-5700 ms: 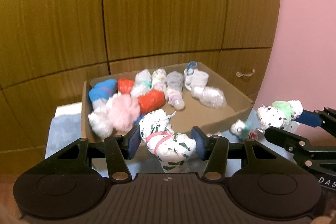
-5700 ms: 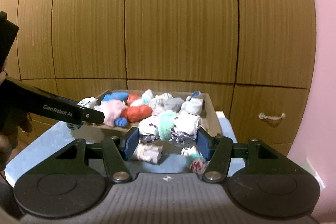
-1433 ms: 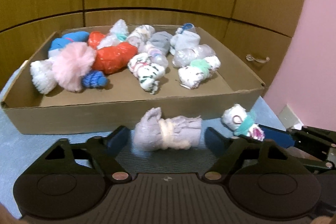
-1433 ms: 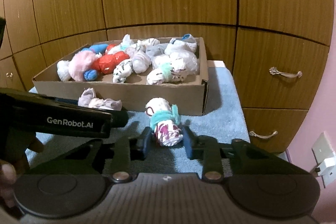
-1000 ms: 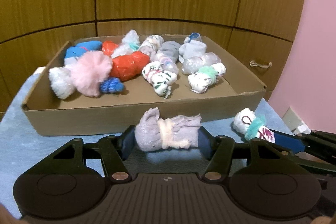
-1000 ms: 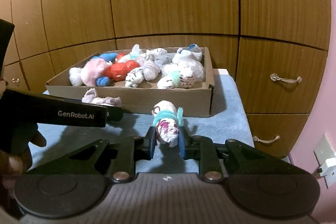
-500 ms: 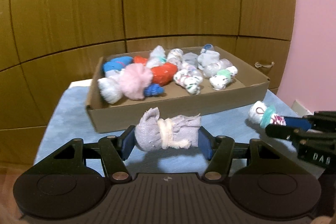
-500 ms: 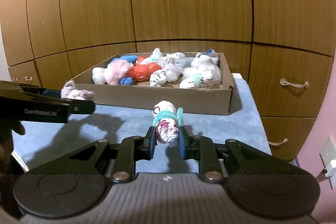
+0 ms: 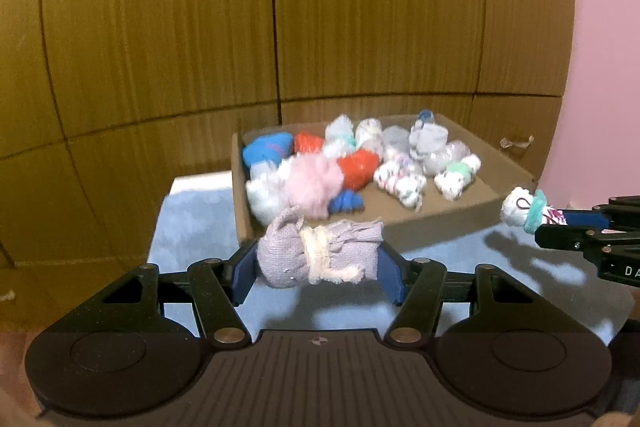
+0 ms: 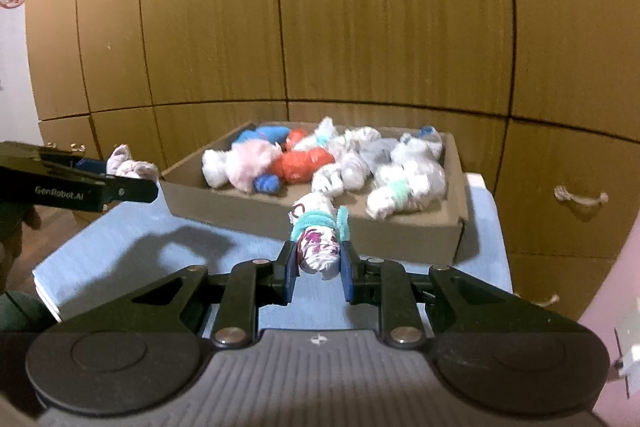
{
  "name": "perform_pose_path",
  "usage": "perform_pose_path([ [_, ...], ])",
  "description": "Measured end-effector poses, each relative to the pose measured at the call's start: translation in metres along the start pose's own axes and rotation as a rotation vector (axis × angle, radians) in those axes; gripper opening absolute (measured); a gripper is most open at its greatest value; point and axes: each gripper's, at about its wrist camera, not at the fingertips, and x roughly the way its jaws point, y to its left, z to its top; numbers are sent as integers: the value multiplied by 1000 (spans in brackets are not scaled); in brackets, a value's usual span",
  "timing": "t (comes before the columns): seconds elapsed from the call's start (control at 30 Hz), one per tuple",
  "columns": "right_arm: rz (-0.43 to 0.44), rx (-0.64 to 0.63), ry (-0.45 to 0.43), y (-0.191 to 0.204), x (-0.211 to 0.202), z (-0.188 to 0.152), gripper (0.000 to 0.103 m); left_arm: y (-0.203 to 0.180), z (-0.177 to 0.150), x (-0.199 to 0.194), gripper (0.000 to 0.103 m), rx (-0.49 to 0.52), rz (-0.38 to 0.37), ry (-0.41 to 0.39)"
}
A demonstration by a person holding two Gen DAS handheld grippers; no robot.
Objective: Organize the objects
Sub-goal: 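Grasp the beige lace-trimmed sock with the left tool while the right tool grasps the teal-banded white sock, then carry both socks over the tray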
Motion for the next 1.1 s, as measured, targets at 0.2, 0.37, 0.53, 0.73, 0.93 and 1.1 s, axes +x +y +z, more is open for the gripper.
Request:
perform_pose_path([
  [0.2,63,-45,-5,-7,3,31,21,5,32,5,67,48,-36,-1],
  [0.37,91,-66,5,-17,14,55,21,8,51,23,67,45,-67,28],
  [0.53,105,-47,41,-26,29,52,21,7,48,38,67,34,-74,66],
  [0.73,105,-35,67,-29,33,43,21,4,46,48,67,39,-88,81],
  [0.93,119,-36,69,-32,37,55,21,9,54,56,67,19,-107,90],
  [1.1,152,-39,80,-32,50,80,21,17,67,67,67,-10,-126,112],
])
